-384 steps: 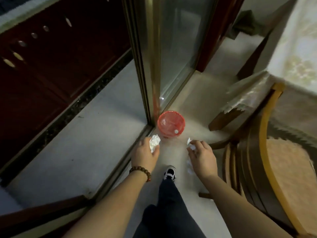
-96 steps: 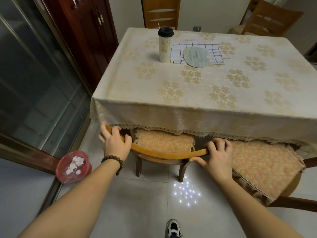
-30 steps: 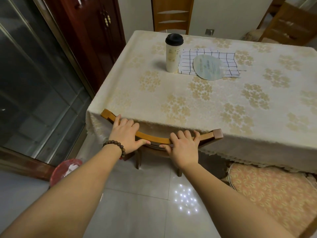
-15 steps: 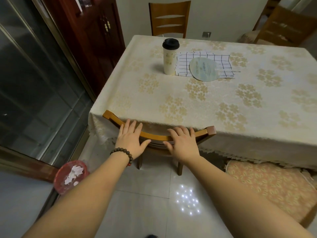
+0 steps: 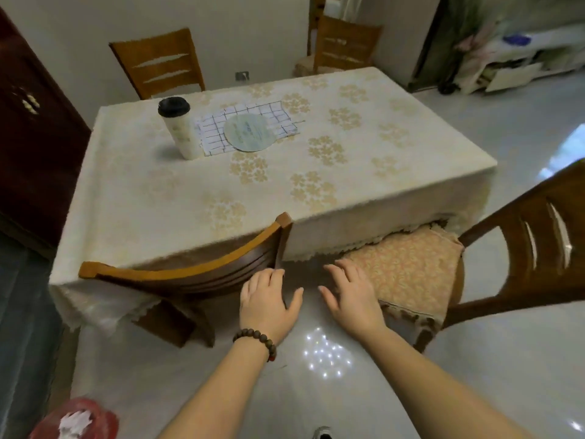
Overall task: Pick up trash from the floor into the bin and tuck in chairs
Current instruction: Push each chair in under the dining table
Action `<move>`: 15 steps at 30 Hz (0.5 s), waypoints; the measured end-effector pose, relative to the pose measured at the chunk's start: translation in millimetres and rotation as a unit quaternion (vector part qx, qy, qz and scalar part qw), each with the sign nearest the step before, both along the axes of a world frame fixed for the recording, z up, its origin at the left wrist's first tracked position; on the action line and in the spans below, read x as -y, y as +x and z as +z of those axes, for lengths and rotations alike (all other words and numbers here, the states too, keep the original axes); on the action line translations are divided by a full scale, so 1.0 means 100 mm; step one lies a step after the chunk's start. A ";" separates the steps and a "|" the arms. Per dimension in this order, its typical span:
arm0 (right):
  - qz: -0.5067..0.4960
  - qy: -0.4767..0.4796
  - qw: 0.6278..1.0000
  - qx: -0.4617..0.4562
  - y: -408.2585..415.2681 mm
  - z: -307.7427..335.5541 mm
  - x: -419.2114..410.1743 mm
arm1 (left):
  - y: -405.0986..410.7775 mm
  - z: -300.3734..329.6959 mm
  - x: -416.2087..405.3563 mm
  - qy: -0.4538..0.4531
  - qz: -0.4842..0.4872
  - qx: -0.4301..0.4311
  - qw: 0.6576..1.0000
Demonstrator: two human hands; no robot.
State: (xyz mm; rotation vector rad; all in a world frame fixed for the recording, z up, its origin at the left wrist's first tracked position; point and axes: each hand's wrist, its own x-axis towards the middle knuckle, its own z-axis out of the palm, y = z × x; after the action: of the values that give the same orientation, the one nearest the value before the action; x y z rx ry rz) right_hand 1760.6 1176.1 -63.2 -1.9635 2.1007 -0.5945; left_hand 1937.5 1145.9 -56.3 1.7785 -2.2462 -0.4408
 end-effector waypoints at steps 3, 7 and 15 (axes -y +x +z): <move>-0.070 0.035 0.997 0.009 -0.34 -0.04 -0.37 | -0.43 -0.08 -0.14 0.015 -0.048 0.011 0.999; -0.174 0.038 0.984 0.006 -0.92 -0.03 -0.93 | -1.02 -0.10 -0.42 0.033 -0.116 0.019 0.993; -0.336 0.026 0.942 0.013 -2.02 0.09 -2.00 | -2.21 -0.02 -1.00 0.044 -0.221 0.024 0.974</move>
State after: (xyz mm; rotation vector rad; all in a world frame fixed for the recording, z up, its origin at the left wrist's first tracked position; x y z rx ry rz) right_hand 1558.9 1375.7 -54.1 -1.1606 2.7243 -0.6506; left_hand 1716.4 1246.2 -58.3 1.3261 -2.6973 -0.5901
